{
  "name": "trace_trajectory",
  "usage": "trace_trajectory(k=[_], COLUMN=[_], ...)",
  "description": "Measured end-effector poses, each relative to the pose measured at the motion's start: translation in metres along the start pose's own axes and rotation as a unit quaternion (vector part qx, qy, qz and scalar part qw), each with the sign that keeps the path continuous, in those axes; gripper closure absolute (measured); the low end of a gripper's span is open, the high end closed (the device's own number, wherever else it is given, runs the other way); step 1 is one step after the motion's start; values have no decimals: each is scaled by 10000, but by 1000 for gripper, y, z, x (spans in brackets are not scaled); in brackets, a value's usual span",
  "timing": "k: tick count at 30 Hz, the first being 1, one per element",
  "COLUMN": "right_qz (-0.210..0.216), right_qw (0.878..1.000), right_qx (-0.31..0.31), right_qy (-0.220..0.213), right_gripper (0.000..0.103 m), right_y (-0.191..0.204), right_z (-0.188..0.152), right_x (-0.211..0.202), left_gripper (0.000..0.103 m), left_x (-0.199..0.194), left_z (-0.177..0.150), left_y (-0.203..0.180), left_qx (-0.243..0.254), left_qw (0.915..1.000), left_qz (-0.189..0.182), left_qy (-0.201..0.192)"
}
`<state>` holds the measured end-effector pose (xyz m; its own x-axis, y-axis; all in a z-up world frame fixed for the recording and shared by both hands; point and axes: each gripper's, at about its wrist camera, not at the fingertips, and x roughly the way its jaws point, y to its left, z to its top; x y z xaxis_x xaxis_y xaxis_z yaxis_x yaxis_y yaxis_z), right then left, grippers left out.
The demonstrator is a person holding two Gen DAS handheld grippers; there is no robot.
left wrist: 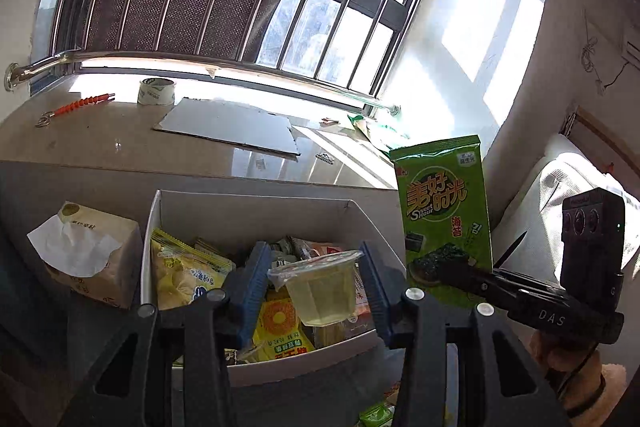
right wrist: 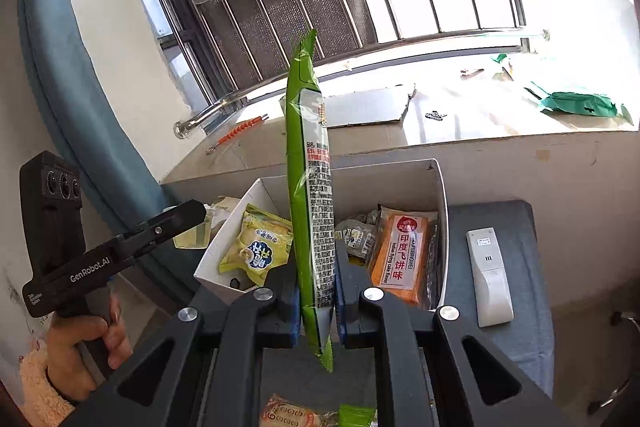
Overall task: Organize snacks
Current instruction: 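Drop the green bag and jelly cup into the box, withdraw both tools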
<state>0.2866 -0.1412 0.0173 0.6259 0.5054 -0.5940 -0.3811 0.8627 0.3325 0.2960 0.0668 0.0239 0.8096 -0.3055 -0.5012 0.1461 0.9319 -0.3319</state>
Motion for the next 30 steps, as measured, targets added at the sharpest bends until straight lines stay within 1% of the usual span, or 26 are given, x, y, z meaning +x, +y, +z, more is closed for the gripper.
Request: trace_trajectory(k=[1,3,4,5,6,7,8,9,10,12,14,18,23,27,30], right_qz=[-47,-227,-268,-230,-119,-94,-235,-284,-360,-569,-685,-493,-514,-350,-266], right_qw=[9999,9989,9985,9980,9973,9959,9944,9949,9954,9957,9954,9964,9974,9991,9996], right_qx=[90,207,286,361,409,458,514,530,491,324,269,463,289,141,-132], right_qy=[100,348,391,457,591,777,891,807,738,660,606,507,406,207,3], right_gripper=[90,90,89,85,73,24,0,0,0,0,0,0,0,0,0], right_y=[-3,-10,-14,-16,-19,-22,-24,-26,-27,-27,-28,-29,-19,-9,1], right_z=[9,23,27,30,31,31,30,27,25,23,20,19,14,-1,-24], right_x=[12,35,42,49,57,64,69,69,67,63,61,51,34,6,-23], left_gripper=[54,54,53,52,38,25,3,0,0,0,0,0,0,0,0], left_x=[9,28,34,43,52,58,57,54,50,45,39,30,8,-25,-55], left_z=[5,11,12,11,11,9,5,3,2,-1,-1,1,-4,-22,-48], left_y=[0,0,0,2,5,7,8,10,13,19,19,11,-4,-22,-34], left_qx=[61,157,153,134,113,108,143,189,162,-31,-32,214,491,774,928], left_qw=[9999,9995,9994,9989,9979,9964,9951,9945,9953,9971,9971,9965,9957,9951,9940], left_qz=[135,184,223,269,313,492,733,878,822,553,578,682,703,601,572], left_qy=[50,199,238,369,558,687,655,543,490,527,503,436,342,128,-78])
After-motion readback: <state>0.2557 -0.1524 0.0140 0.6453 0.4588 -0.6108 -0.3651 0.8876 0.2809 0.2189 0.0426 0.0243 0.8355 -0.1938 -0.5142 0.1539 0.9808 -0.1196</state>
